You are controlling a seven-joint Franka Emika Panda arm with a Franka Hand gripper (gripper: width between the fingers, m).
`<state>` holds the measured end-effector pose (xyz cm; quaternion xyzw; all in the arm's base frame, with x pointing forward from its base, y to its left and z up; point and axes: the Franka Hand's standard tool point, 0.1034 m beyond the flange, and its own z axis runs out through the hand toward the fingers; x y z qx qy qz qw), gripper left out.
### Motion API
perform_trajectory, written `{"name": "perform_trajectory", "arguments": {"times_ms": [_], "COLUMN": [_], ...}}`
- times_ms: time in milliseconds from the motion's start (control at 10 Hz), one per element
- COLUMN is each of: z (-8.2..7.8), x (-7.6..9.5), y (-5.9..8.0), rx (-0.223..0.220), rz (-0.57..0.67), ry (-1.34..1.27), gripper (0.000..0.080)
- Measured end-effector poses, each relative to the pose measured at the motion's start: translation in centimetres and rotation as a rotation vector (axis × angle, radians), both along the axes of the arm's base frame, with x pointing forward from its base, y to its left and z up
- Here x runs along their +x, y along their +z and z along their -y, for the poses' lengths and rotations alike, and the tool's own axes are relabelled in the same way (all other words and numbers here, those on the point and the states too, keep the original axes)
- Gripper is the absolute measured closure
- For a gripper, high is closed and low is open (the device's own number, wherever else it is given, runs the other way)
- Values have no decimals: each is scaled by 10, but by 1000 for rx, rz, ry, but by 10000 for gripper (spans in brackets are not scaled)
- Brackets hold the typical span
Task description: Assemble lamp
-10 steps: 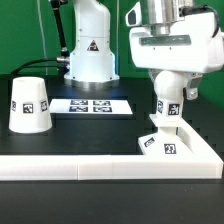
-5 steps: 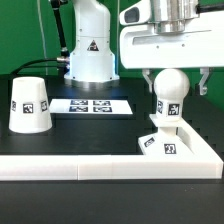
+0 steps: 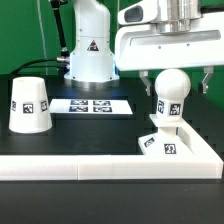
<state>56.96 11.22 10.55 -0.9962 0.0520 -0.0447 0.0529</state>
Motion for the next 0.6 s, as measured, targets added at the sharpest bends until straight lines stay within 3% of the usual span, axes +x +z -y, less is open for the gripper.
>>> {"name": "perform_trajectory", "arguments": {"times_ms": [600], "z": [8], "x": [8], "y": [5], "rx": [-75], "rz": [49], "ry": [557], "gripper": [101]}}
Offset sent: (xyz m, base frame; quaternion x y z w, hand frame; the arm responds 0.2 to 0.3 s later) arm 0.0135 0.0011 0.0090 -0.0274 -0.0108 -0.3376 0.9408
